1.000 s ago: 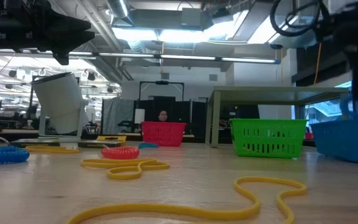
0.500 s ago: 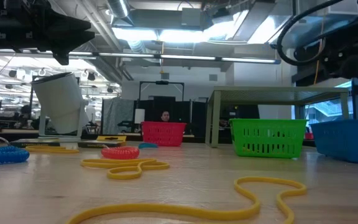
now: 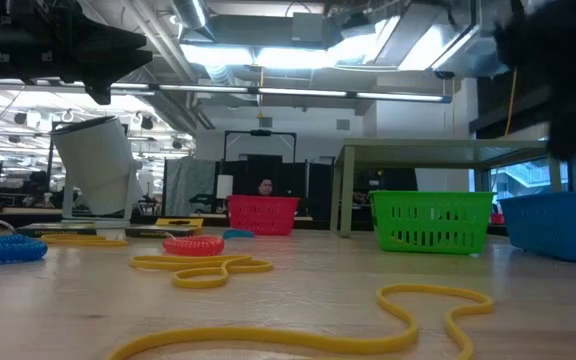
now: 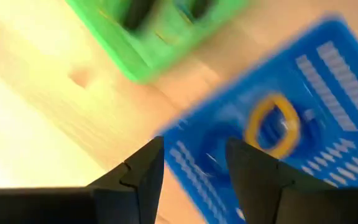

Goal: Pick & Place Office Desk Supplies
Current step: Put the orange spring keychain into the blue bin

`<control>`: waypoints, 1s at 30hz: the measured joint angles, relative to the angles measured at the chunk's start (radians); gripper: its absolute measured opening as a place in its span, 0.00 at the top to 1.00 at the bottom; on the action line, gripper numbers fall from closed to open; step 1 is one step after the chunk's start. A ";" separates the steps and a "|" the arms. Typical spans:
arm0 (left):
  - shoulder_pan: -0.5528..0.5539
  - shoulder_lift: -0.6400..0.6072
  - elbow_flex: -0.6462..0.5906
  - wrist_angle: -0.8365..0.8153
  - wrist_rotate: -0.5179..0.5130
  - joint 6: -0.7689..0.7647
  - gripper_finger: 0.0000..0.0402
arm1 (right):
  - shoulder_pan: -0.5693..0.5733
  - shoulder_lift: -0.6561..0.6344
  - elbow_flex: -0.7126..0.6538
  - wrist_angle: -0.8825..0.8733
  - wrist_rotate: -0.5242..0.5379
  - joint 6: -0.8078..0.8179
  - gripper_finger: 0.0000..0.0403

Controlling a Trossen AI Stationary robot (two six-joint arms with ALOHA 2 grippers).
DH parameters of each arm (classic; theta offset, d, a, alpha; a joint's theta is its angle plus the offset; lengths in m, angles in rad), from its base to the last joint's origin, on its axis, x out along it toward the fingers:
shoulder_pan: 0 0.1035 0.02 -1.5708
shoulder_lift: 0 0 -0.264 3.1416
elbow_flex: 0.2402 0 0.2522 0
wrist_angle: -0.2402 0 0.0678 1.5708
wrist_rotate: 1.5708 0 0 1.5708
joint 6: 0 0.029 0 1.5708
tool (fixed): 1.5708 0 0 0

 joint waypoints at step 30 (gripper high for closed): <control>0.000 0.000 0.000 0.000 0.000 0.000 0.67 | -0.230 0.416 0.067 1.278 0.063 -0.906 0.53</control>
